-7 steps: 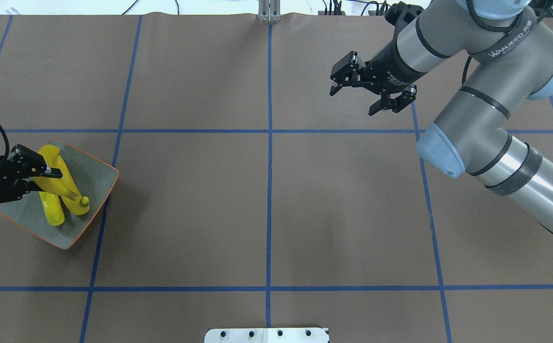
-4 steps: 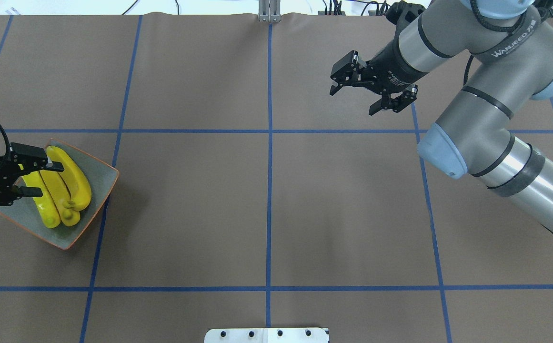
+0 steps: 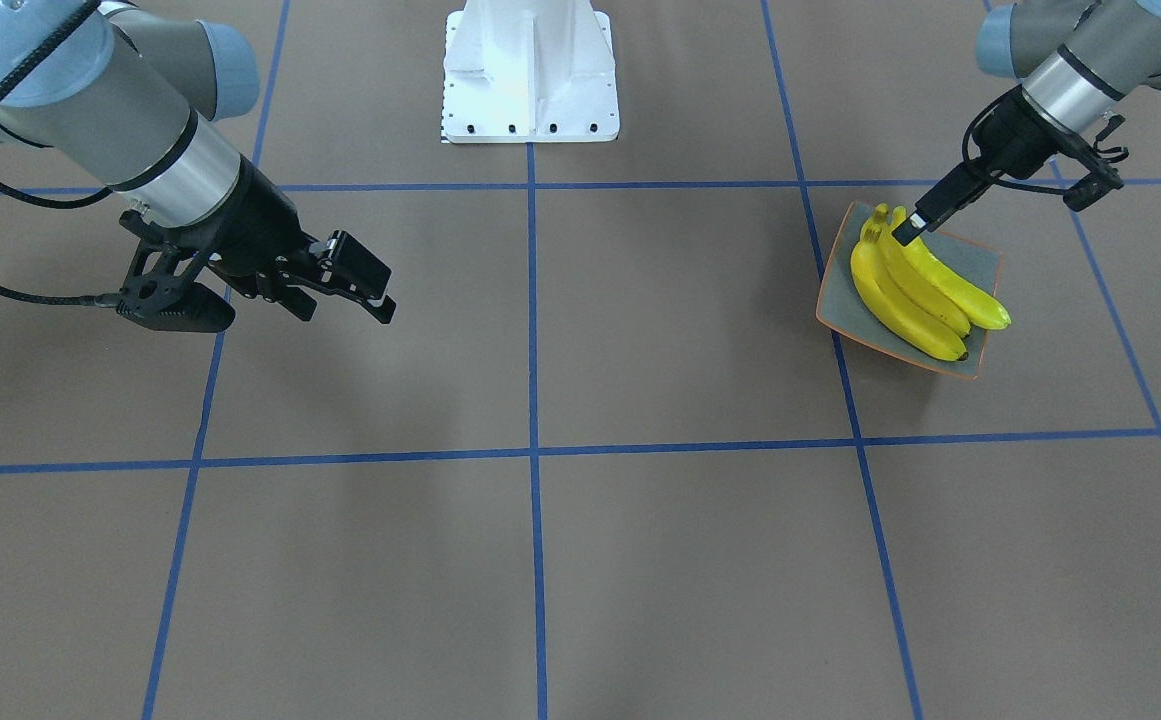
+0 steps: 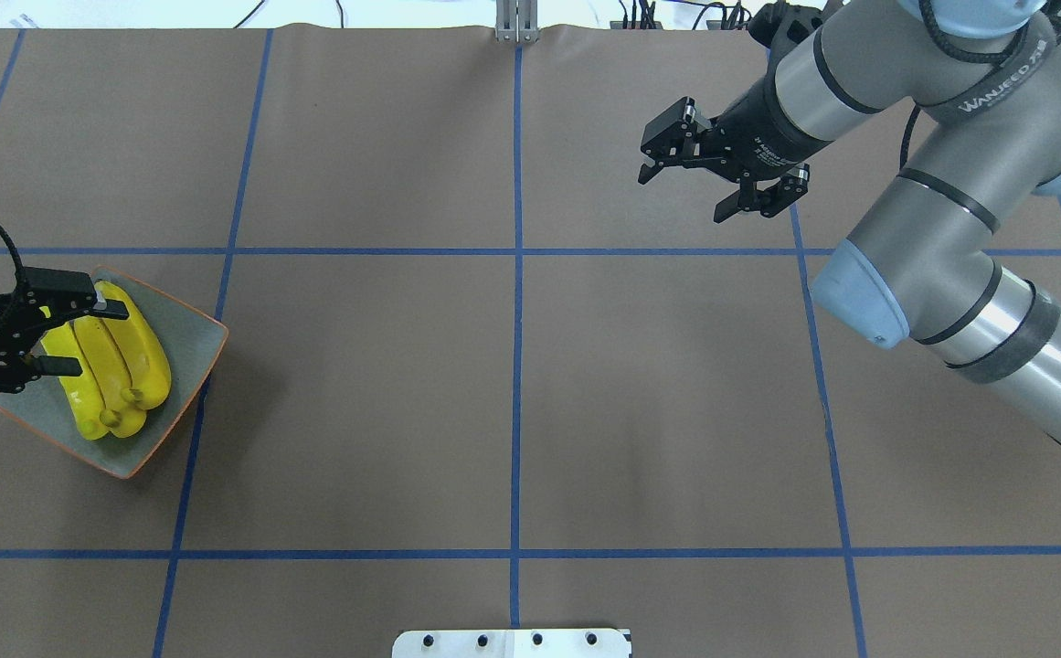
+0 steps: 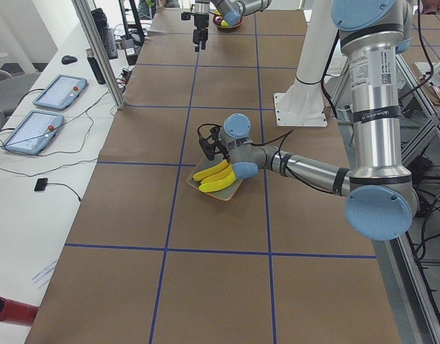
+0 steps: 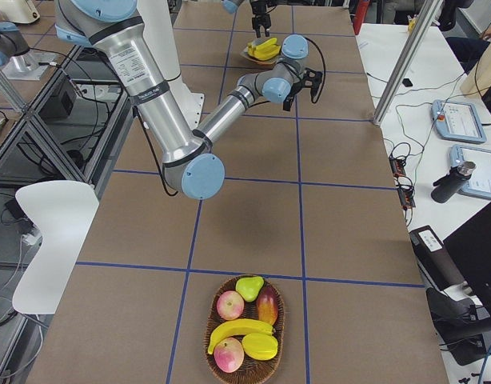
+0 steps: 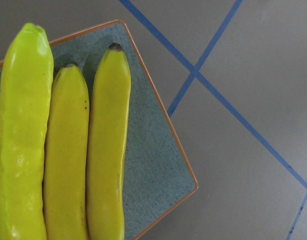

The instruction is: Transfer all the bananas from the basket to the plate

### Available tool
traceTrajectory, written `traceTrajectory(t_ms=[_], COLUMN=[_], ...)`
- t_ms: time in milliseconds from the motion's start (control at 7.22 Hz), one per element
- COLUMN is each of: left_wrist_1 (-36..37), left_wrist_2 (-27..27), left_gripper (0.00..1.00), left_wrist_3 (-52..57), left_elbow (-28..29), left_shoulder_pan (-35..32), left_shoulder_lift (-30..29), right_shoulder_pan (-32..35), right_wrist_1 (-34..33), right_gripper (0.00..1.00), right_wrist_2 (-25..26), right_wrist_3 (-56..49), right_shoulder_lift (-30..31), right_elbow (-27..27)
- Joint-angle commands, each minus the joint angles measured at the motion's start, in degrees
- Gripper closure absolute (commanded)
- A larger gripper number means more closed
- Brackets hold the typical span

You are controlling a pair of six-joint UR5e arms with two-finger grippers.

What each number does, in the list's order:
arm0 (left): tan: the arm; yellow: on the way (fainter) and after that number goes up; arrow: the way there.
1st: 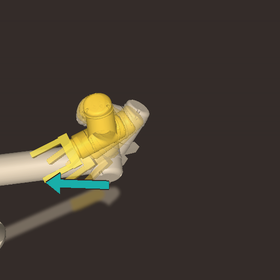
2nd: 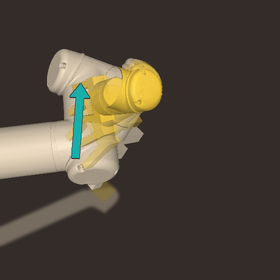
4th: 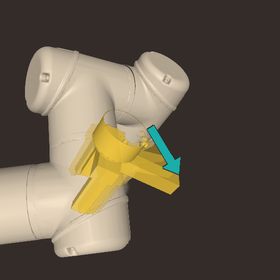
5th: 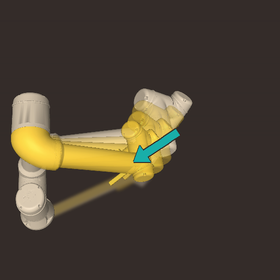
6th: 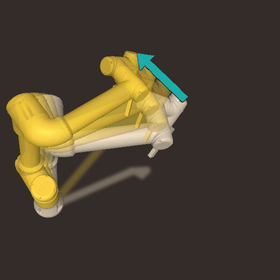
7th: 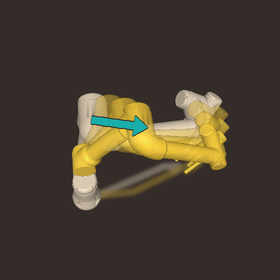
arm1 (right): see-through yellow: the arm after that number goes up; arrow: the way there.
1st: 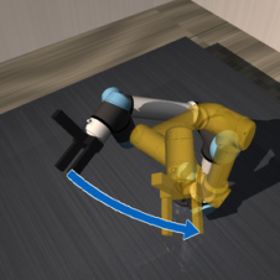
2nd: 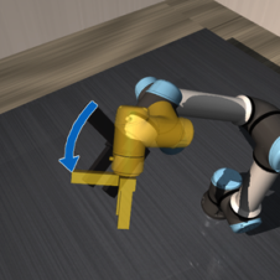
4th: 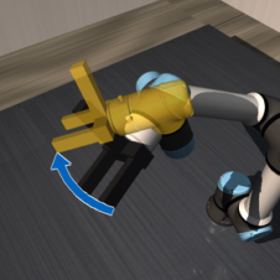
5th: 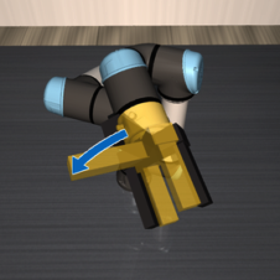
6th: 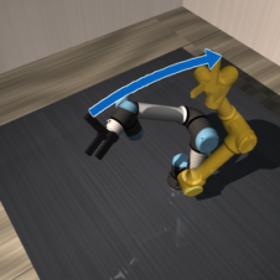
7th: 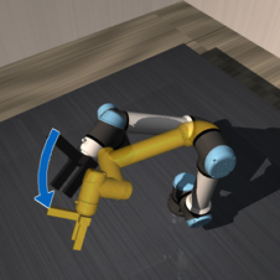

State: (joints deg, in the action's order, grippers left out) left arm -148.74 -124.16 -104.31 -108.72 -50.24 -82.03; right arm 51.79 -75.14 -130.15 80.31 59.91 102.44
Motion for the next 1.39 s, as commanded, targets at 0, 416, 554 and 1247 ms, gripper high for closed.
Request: traceTrajectory(t_ms=[0, 416, 554, 1247], left_wrist_1=[0.64, 11.77, 16.77, 24.38], left_wrist_2=[0.05, 0.06, 0.06, 0.14], left_gripper=[0.01, 0.01, 0.01, 0.01], left_wrist_3=[6.95, 35.41, 44.46, 52.38], left_elbow=[0.43, 0.61, 0.52, -0.09], left_shoulder_pan=[-1.07, -8.44, -10.64, -12.51], left_shoulder_lift=[-1.20, -1.11, -1.29, -5.59], right_shoulder_pan=[4.79, 12.61, 16.55, 31.78], right_wrist_1=[0.08, -0.01, -0.01, -0.45], right_gripper=[0.00, 0.00, 0.00, 0.00], right_wrist_2=[-0.19, 0.07, -0.71, 0.24], right_wrist_3=[-1.12, -16.80, -24.16, -51.71], right_shoulder_lift=[3.79, 12.38, 16.86, 30.00], right_elbow=[0.48, 0.04, 0.13, -9.33])
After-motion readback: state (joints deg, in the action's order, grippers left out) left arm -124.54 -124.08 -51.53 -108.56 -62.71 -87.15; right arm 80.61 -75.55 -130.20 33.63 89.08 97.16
